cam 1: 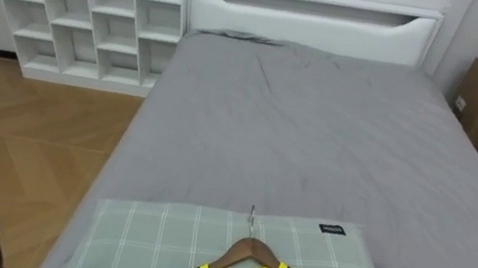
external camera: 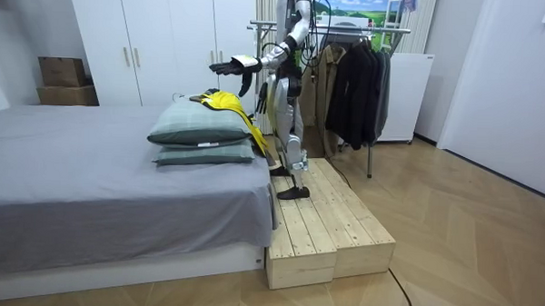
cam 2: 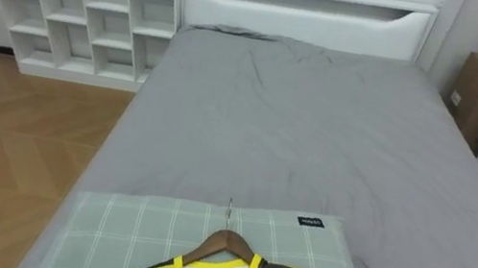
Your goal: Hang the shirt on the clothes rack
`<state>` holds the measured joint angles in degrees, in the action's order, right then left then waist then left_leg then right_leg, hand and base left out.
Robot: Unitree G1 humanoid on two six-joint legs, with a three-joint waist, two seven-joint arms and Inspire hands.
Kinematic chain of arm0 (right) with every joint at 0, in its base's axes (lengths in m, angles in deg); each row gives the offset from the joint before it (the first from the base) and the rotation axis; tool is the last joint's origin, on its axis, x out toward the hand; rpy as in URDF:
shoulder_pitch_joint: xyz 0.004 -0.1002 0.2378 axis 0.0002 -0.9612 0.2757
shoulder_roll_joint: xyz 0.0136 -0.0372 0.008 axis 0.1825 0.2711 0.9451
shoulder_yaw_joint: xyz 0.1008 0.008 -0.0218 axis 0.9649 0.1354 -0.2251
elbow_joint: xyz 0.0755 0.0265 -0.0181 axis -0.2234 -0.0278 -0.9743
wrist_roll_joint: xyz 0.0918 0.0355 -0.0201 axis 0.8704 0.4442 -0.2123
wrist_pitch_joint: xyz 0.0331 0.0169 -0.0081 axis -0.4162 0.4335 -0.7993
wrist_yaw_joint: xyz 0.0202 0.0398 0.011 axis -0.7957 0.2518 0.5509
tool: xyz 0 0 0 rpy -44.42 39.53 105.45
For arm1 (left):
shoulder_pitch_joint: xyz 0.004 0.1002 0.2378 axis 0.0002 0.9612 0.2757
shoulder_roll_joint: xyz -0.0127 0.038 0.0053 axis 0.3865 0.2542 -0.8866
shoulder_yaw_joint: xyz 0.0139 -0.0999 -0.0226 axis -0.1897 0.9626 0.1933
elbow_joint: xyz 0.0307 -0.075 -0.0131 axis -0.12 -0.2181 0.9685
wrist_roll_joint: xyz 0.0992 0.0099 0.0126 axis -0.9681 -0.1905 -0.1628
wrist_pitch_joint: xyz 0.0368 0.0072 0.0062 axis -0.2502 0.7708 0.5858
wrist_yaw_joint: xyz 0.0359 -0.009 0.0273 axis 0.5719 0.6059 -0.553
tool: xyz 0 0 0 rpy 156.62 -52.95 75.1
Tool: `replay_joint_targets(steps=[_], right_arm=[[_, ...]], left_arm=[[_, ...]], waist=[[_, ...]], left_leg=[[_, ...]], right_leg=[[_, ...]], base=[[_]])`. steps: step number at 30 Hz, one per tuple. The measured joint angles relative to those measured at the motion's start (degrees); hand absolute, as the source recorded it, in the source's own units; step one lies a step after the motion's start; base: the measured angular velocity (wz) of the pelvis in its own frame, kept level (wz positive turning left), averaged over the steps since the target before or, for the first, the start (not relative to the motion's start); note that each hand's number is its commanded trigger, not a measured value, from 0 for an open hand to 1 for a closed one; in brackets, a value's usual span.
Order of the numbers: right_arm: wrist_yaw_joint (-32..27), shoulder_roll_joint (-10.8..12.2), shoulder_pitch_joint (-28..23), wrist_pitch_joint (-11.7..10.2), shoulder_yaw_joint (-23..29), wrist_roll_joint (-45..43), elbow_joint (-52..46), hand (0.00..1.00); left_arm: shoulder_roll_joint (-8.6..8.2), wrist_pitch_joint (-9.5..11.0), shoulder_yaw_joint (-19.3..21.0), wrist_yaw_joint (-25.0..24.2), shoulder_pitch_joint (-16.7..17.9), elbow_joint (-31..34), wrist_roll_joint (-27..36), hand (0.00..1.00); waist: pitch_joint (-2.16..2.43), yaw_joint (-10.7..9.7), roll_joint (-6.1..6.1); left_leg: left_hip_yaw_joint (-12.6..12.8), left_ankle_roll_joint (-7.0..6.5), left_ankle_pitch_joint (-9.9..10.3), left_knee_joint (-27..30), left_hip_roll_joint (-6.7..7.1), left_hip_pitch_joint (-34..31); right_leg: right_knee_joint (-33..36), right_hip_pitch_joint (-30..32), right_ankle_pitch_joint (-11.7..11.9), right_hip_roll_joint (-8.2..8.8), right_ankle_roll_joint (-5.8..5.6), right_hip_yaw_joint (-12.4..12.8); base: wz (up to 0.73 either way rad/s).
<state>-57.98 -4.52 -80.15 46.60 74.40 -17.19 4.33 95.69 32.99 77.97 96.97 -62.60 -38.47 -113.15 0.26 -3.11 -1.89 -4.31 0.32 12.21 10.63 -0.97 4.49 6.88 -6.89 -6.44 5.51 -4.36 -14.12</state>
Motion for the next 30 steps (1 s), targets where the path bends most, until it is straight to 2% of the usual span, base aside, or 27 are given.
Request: replay_joint_targets(steps=[4, 10, 16, 24, 30], right_arm=[[1.74, -0.04, 0.10, -0.87, -1.36, -0.08, -0.11, 0.00], [2.49, 0.01, 0.09, -1.27, -1.81, -0.05, -0.28, 0.00], [2.51, 0.01, 0.11, -1.54, -2.01, -0.01, -0.25, 0.00], [2.57, 0.15, 0.42, -1.70, -2.03, -0.02, -0.36, 0.00], [2.31, 0.13, 0.62, -2.32, -2.23, -0.09, -0.23, 0.00]], left_arm=[[0.21, 0.10, -2.63, -0.18, 0.11, 5.55, -3.26, 0.00], [0.25, 0.01, -7.52, -0.30, 0.16, 6.55, -8.20, 0.00], [0.26, -0.18, -9.96, -0.30, 0.13, 6.55, -11.05, 0.00], [0.19, -0.13, -10.17, -0.43, -0.01, 6.54, -12.24, 0.00], [0.00, 0.46, -12.44, -2.76, -0.17, 6.54, -12.28, 0.00]], waist=[[-0.02, 0.10, 0.26], [-0.04, -0.02, 0.43], [0.03, -0.16, 0.51], [0.04, -1.68, 0.38], [-0.04, -1.68, 0.27]], left_leg=[[0.18, 0.00, 0.00, -0.28, 0.00, 0.15], [0.46, -0.01, 0.00, -0.52, 0.00, 0.11], [0.92, -0.02, -0.01, -0.63, -0.01, 0.10], [1.16, -0.03, -0.01, -0.90, -0.06, 0.02], [1.75, -0.03, -0.01, -1.03, -0.10, 0.03]], right_leg=[[-0.14, 0.00, 0.00, 0.00, 0.00, 0.00], [-0.22, 0.26, 0.00, 0.00, 0.00, 0.09], [-0.20, 0.59, 0.01, 0.00, 0.00, 0.93], [-0.14, 0.94, 0.01, 0.01, 0.00, 1.11], [-0.11, 1.27, 0.02, 0.01, 0.02, 1.35]], base=[[-0.02], [-0.01], [-0.04], [0.00], [-0.04]])
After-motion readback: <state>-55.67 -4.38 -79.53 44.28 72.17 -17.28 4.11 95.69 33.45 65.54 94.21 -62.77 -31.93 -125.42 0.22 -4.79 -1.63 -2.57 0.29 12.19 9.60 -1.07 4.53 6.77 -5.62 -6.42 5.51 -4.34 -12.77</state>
